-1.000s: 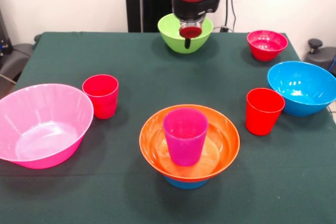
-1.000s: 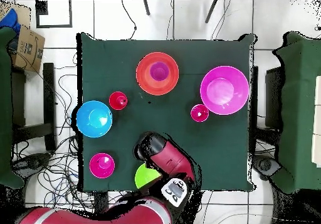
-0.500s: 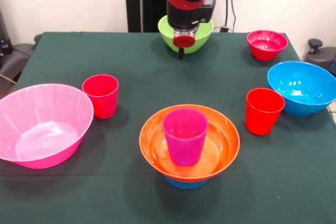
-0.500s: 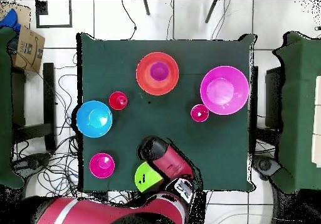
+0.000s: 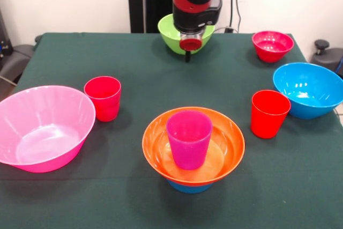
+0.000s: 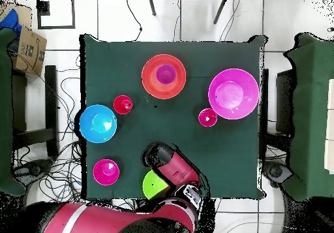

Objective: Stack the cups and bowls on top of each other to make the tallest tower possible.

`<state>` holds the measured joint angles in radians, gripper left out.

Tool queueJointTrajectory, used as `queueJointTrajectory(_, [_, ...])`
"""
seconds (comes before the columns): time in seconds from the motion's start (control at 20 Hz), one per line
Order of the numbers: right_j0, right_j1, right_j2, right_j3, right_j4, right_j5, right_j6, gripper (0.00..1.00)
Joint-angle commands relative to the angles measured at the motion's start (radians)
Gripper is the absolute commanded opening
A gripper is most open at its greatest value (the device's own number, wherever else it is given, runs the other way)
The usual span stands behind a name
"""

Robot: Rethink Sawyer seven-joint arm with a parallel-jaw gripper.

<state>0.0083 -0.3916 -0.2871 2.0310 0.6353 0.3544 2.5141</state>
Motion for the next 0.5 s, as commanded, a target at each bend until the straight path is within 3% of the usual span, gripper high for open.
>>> queueJointTrajectory(0.05, [-0.02, 0.033, 0.15, 0.026, -0.005, -0.084, 0.112, 1.0])
queueJointTrajectory(0.35, [0.011, 0.028, 0.093, 0.005, -0.027, -0.022, 0.112, 1.0])
queueJointTrajectory(0.5, [0.022, 0.033, 0.083, 0.004, -0.035, -0.044, 0.109, 1.0])
